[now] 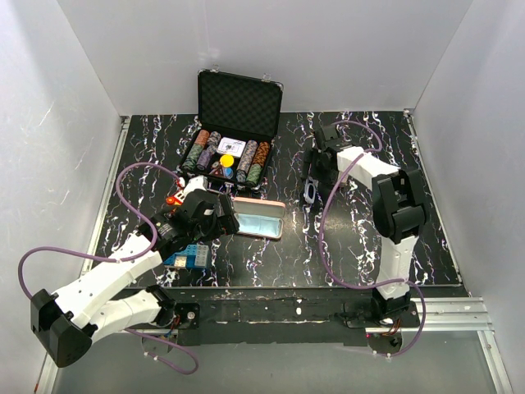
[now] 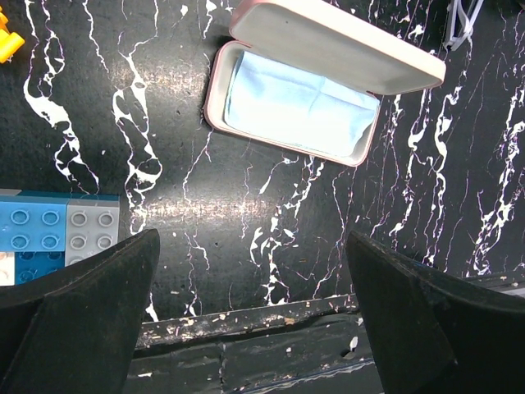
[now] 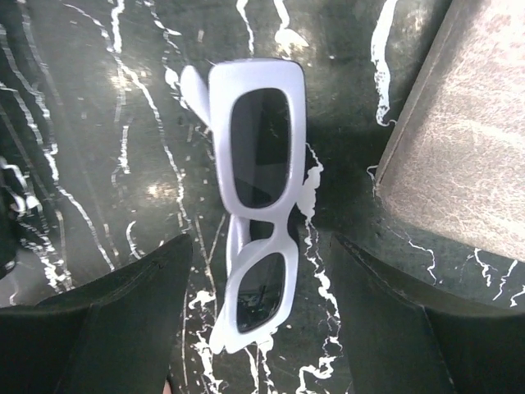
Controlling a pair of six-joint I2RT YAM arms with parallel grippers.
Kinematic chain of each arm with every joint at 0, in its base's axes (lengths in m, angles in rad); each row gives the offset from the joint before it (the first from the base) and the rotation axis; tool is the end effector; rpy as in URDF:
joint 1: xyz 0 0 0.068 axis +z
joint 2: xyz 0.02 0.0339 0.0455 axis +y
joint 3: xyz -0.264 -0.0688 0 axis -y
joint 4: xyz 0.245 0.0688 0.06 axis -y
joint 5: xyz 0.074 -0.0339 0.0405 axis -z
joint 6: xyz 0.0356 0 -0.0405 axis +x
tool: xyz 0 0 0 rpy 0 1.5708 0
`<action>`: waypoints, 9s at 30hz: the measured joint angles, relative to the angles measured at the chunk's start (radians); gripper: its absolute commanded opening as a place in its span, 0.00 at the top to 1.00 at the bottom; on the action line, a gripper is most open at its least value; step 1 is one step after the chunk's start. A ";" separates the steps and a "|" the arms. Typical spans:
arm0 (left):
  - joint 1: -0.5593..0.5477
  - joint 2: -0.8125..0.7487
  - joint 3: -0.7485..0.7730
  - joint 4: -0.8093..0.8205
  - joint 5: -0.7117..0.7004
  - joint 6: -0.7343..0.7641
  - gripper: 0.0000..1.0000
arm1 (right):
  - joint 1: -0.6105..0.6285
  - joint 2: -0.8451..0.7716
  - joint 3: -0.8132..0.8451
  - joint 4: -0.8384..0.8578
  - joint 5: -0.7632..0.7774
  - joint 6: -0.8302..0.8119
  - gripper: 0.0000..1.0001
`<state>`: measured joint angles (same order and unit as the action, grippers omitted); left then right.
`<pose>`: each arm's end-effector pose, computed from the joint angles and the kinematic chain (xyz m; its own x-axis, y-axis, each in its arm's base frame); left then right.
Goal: Organize the sunglasses
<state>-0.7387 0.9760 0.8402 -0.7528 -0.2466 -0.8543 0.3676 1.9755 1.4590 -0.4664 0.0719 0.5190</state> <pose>0.1473 -0.1224 0.2742 -0.7835 -0.2756 -0.5570 -0.0787 0.9331 -0.3510 0.3997 0.1512 0.1962 -0.8336 0.2091 -0.5112 0.1062 0.9690 0.2232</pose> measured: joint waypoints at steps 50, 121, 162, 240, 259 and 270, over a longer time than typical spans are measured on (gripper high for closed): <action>0.001 0.083 -0.019 0.371 0.438 0.006 0.11 | 0.221 -0.635 -0.442 0.133 -0.284 -0.204 0.97; 0.003 -0.052 -0.293 1.152 0.648 0.070 1.00 | 0.452 -1.140 -0.423 -0.042 -0.332 0.107 0.07; 0.003 -0.139 -0.190 1.569 0.924 0.132 1.00 | 0.425 -1.017 -0.513 0.630 -1.046 0.232 0.41; 0.004 -0.182 -0.032 -0.224 -0.119 -0.147 0.02 | 0.541 0.081 0.388 -0.622 -0.229 -0.906 0.93; 0.004 -0.200 -0.028 -0.283 -0.143 -0.151 0.02 | 0.607 0.227 0.488 -0.700 -0.092 -1.093 0.88; 0.004 -0.180 -0.028 -0.267 -0.138 -0.138 0.02 | 0.640 0.246 0.548 -0.750 -0.068 -1.152 0.88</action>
<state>-0.7349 0.7963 0.8124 -1.0199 -0.3843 -0.9920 1.0073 2.2219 2.0068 -1.2167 0.0044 -0.6334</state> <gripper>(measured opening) 0.982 0.269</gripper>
